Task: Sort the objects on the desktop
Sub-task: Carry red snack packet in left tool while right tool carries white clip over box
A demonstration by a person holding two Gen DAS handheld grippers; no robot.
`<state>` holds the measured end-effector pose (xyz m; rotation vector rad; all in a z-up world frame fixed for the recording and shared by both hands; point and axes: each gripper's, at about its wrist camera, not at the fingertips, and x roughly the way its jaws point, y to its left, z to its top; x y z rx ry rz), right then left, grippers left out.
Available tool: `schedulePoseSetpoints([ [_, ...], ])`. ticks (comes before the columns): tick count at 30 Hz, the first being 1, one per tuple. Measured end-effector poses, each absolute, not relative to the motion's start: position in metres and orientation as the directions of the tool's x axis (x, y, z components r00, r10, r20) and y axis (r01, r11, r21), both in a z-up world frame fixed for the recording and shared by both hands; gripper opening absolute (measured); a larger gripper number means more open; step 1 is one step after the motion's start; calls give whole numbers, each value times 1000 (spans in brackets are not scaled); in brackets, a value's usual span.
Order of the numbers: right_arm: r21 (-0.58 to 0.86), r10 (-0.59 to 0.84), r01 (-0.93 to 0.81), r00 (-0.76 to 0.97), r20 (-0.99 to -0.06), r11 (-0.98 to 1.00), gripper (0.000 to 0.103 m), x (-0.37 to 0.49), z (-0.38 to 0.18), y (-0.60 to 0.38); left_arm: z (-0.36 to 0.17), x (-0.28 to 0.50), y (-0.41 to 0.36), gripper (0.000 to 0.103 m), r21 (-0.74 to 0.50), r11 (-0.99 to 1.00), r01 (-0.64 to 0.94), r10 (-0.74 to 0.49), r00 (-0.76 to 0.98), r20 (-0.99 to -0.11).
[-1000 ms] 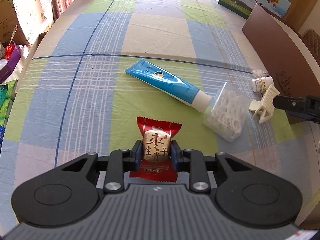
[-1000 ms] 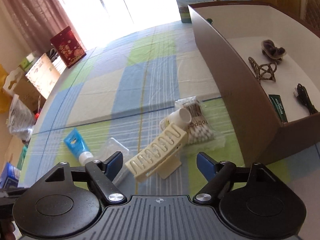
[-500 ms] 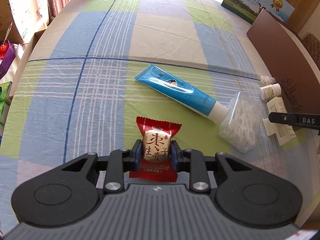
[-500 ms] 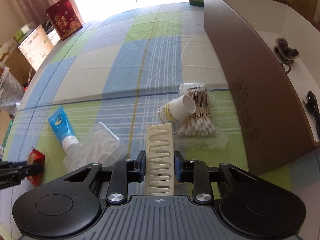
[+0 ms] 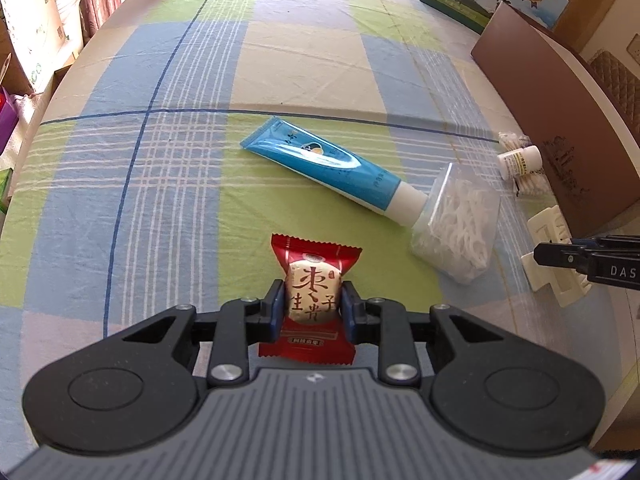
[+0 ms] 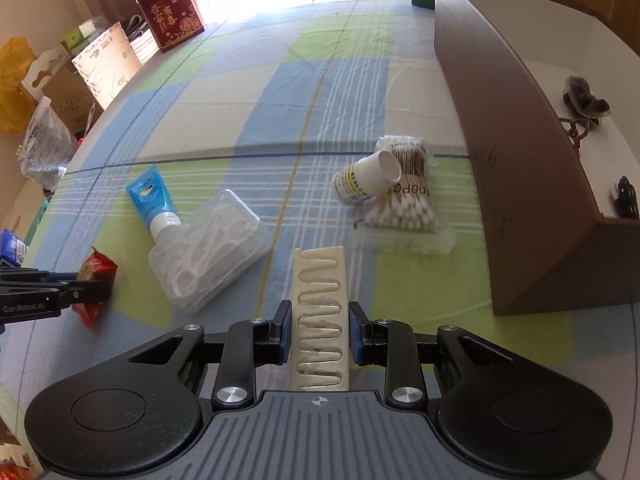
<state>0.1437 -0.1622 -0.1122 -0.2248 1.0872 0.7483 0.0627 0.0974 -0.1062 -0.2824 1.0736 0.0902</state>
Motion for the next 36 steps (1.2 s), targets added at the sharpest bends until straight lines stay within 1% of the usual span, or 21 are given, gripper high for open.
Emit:
schedulePoseSetpoints([
  [9, 249, 499, -660, 219, -838, 709, 25, 132, -94, -196, -88, 54, 48, 23, -206, 971, -119, -123, 492, -862],
  [19, 307, 539, -622, 224, -812, 720, 25, 131, -68, -258, -52, 65, -19, 23, -250, 968, 23, -222, 544, -809],
  [27, 341, 559, -559, 280, -780, 756, 25, 144, -42, -320, -30, 89, -76, 23, -256, 957, 138, -288, 568, -771],
  [36, 387, 609, -529, 351, -711, 756, 25, 182, -6, -373, -2, 125, -136, 23, -251, 937, 243, -349, 615, -707],
])
